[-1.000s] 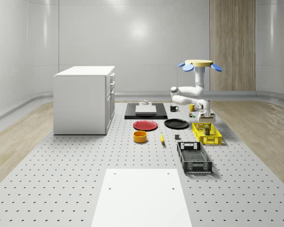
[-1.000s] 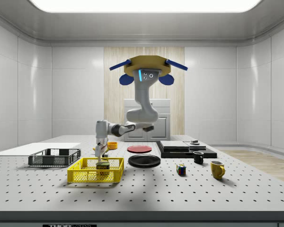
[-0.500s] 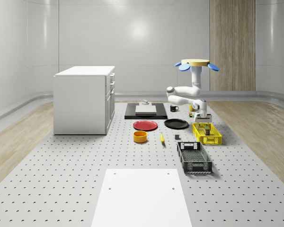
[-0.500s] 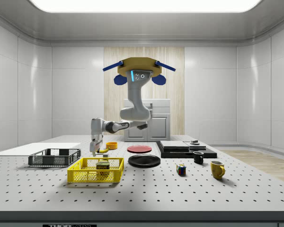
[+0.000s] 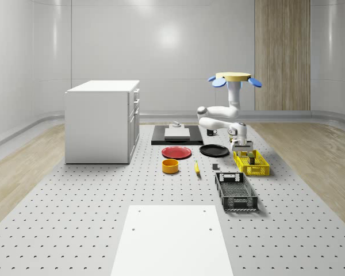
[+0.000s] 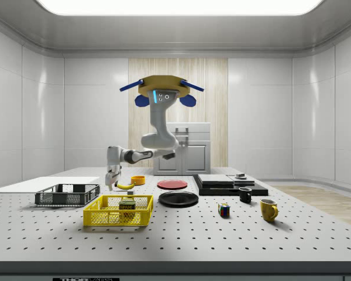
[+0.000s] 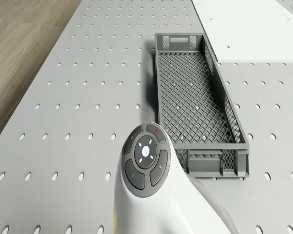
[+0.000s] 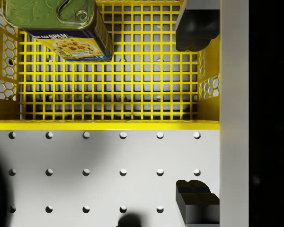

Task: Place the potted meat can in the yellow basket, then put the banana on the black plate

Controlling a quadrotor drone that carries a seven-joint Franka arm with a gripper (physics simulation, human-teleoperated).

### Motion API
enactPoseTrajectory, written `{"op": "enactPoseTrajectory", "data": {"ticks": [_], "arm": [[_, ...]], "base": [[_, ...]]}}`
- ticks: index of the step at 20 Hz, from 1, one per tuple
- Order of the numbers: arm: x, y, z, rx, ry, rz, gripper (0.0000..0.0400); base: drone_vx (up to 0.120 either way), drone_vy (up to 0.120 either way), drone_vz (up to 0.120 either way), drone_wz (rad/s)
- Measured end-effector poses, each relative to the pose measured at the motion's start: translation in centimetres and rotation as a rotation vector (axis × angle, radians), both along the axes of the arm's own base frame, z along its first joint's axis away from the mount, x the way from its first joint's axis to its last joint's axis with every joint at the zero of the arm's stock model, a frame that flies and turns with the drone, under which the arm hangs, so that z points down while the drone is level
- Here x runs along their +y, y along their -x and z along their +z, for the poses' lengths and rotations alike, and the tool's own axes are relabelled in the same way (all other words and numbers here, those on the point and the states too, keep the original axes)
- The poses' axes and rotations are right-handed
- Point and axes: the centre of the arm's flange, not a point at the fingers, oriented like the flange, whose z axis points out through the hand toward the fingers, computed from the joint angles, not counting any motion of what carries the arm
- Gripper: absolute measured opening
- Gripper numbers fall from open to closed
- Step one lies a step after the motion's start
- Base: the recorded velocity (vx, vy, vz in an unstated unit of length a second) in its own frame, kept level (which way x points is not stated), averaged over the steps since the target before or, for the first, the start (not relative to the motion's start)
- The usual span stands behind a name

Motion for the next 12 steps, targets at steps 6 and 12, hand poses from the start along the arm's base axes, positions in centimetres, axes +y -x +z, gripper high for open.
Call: {"op": "enactPoseTrajectory", "data": {"ticks": [6,12], "arm": [[0.0,0.0,0.0,0.0,0.0,0.0,0.04],[0.0,0.0,0.0,0.0,0.0,0.0,0.04]], "base": [[0.12,-0.12,0.0,0.0],[0.12,-0.12,0.0,0.0]]}}
